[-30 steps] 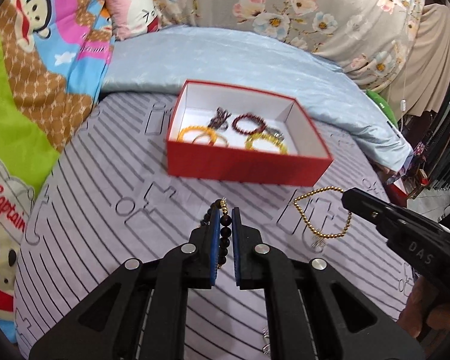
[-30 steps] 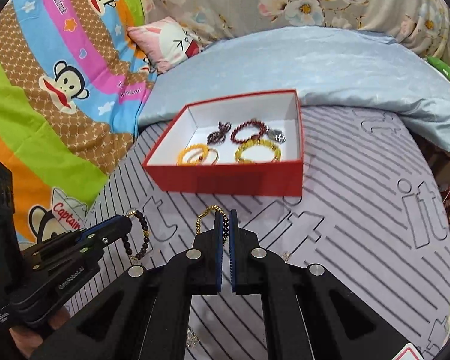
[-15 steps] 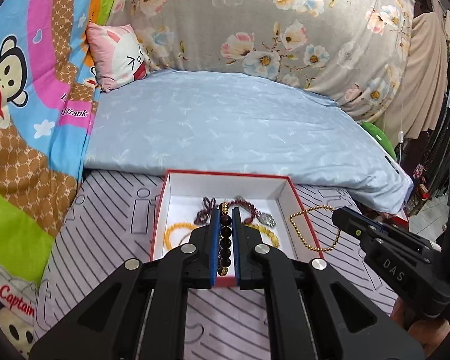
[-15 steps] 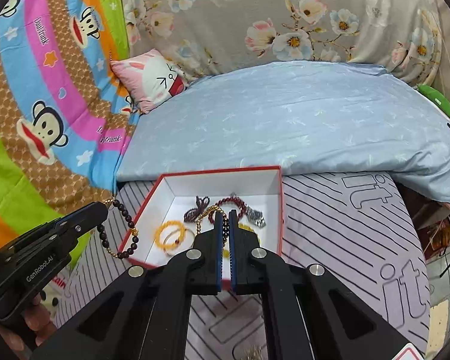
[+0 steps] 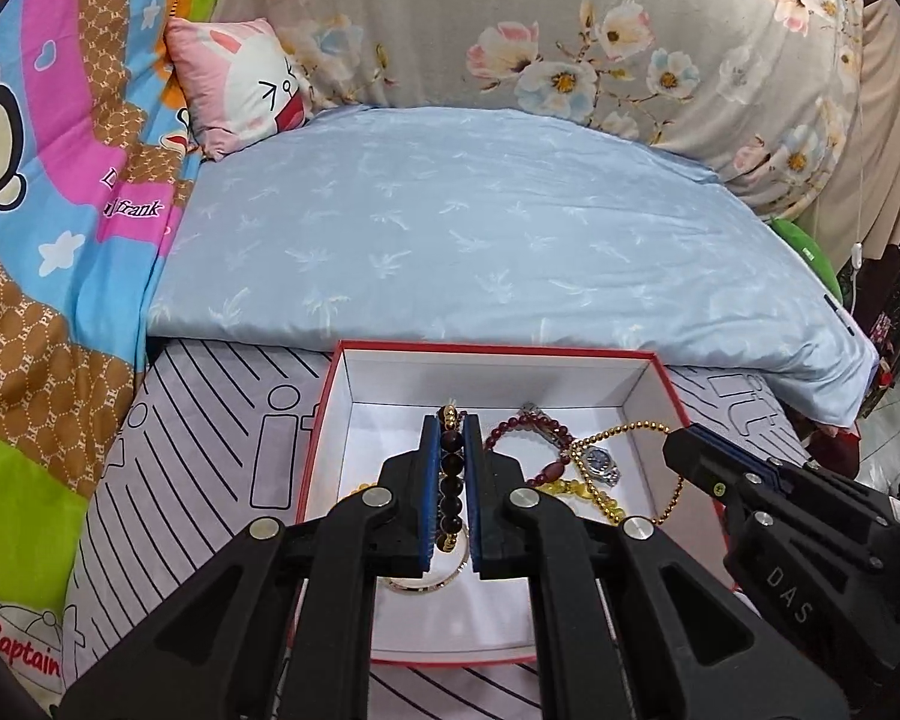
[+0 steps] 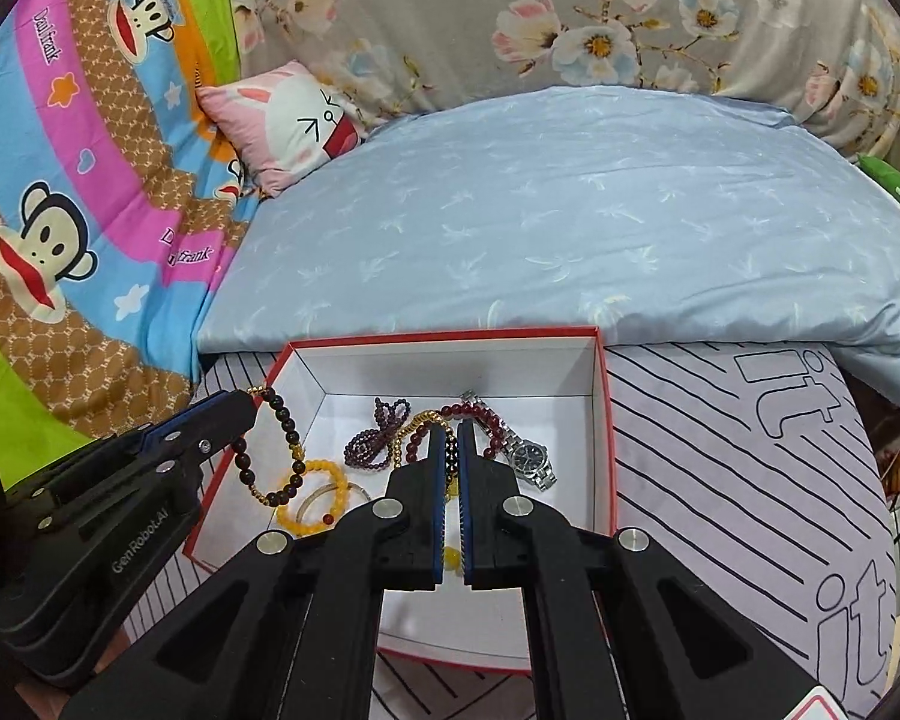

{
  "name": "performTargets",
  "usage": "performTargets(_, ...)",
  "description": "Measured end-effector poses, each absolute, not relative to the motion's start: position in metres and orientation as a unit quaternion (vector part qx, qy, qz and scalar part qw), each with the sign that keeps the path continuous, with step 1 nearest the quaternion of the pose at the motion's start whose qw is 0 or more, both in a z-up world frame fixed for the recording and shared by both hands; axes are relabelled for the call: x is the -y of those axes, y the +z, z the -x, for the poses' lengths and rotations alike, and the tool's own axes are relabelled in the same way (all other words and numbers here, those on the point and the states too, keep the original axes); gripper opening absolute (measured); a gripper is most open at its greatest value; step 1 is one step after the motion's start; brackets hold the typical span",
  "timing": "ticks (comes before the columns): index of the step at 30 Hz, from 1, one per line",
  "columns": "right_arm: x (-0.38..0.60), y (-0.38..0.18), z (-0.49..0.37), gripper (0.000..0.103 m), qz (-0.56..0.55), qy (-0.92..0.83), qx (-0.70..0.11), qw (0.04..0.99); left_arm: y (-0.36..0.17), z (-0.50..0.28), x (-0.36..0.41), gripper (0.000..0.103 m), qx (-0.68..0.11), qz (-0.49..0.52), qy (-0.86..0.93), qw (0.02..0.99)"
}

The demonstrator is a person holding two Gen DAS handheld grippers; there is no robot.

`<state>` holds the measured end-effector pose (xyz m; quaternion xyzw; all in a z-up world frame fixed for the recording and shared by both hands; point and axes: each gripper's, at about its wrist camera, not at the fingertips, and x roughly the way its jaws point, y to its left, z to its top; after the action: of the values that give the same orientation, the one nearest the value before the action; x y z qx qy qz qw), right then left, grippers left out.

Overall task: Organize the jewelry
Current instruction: 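Carry the gold chain and black bead bracelets over the red box, then open both tools to drop the bracelets into the box, then lift both tools out of the box toward the silver pendants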

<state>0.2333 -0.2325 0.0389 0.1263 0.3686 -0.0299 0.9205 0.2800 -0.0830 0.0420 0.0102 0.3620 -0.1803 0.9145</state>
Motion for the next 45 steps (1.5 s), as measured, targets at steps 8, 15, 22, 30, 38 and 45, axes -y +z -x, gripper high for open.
performTargets(8, 0.229, 0.026, -0.243, 0.004, -0.124, -0.028, -0.38, 0.916, 0.028, -0.292, 0.086, 0.007, -0.374, -0.014, -0.177, 0.91)
performTargets(15, 0.228, 0.02, -0.249, 0.004, -0.119, -0.028, -0.387, 0.914, 0.022, -0.299, 0.09, 0.008, -0.379, -0.019, -0.175, 0.909)
performTargets(22, 0.226, 0.016, -0.255, 0.014, -0.113, -0.032, -0.391, 0.913, 0.018, -0.304, 0.093, 0.009, -0.385, -0.021, -0.172, 0.907)
performTargets(30, 0.229, 0.024, -0.239, 0.035, -0.125, -0.043, -0.382, 0.915, 0.027, -0.292, 0.089, 0.043, -0.371, -0.029, -0.155, 0.915)
performTargets(38, 0.223, 0.033, -0.216, 0.035, -0.124, -0.04, -0.377, 0.917, 0.034, -0.275, 0.087, 0.043, -0.371, -0.026, -0.158, 0.915)
performTargets(45, 0.221, 0.036, -0.192, 0.035, -0.137, -0.035, -0.378, 0.915, 0.038, -0.25, 0.085, 0.043, -0.365, -0.03, -0.163, 0.916)
